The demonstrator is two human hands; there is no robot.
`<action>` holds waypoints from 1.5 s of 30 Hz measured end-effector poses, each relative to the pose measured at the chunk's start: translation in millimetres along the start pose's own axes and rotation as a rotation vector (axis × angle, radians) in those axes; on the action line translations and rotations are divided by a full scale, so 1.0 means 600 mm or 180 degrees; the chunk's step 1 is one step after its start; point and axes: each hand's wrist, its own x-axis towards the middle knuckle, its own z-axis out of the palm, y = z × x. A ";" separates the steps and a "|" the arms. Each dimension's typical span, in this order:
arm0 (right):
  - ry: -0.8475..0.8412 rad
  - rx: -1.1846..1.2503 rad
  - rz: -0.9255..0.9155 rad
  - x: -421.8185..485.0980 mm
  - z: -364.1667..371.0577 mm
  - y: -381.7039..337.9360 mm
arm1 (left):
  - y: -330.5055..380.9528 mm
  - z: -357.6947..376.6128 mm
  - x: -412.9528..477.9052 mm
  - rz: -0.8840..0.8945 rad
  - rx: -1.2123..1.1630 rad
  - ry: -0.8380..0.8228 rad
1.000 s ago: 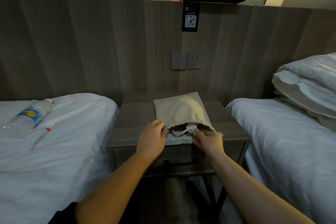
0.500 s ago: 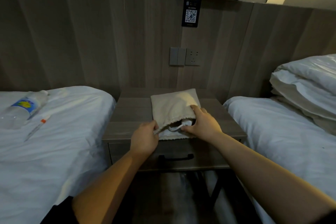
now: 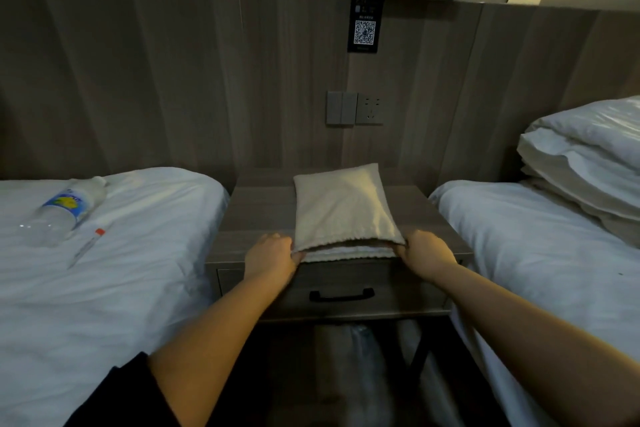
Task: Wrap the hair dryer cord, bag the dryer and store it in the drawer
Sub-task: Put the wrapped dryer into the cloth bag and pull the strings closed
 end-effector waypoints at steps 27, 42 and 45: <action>0.1273 0.3472 0.0317 -0.103 -0.335 -0.082 | 0.151 -0.272 0.002 -0.0023 -0.4360 0.0831; -0.0849 0.5137 0.0167 -0.143 -0.222 0.043 | 0.129 -0.139 -0.079 -0.0571 -0.5202 -0.1201; -0.0548 0.4305 0.0206 -0.149 -0.206 0.057 | 0.124 -0.127 -0.084 -0.0478 -0.4810 -0.1196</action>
